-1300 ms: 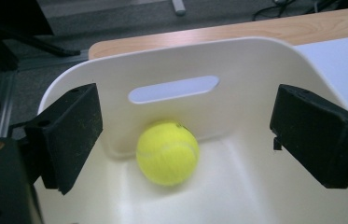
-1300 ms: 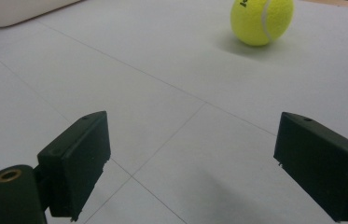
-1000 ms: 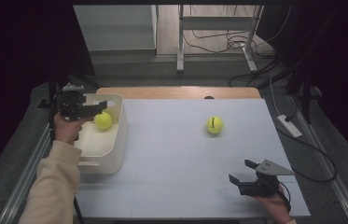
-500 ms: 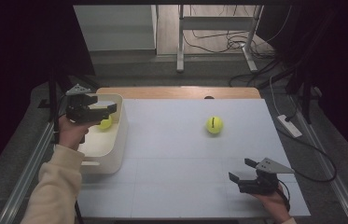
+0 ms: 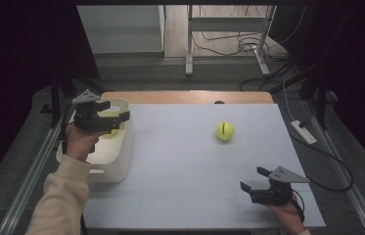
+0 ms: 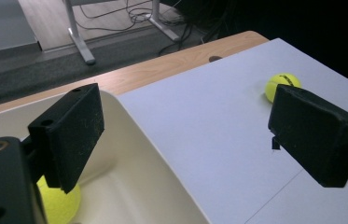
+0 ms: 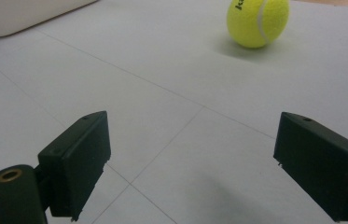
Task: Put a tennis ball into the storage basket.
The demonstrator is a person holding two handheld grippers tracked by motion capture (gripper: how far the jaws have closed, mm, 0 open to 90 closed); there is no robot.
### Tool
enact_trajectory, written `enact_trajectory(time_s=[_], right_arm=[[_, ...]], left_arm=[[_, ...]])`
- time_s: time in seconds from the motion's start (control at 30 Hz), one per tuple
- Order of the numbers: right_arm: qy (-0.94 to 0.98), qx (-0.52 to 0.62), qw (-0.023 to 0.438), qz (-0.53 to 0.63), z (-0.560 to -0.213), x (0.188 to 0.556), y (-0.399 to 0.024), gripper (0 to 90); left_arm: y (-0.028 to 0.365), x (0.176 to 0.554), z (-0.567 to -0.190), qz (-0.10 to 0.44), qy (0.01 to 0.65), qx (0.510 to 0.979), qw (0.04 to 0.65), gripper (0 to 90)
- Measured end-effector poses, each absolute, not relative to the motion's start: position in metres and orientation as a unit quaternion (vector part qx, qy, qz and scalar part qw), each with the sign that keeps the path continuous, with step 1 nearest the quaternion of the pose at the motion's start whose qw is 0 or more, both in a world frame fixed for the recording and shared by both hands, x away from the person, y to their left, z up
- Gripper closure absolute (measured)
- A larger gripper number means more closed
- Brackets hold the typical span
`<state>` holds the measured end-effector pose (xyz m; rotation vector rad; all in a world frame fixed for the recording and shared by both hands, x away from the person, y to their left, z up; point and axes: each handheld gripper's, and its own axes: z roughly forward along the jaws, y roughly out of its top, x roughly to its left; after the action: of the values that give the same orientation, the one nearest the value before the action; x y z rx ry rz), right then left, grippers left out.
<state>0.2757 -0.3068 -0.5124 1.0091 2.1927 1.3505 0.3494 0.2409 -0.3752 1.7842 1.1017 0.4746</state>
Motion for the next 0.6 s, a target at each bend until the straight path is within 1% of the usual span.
enact_trajectory(time_s=[0.2,0.6], right_arm=[[0.78,0.358,0.185,0.479,-0.513,0.275,-0.307,10.8],[0.781,0.356,0.188,0.478,-0.513,0.274,-0.308,10.8]], left_arm=[[0.236,0.346,-0.378,0.193,0.445,0.734,0.475,11.7],[0.221,0.341,-0.378,0.179,0.423,0.738,0.495,11.6]])
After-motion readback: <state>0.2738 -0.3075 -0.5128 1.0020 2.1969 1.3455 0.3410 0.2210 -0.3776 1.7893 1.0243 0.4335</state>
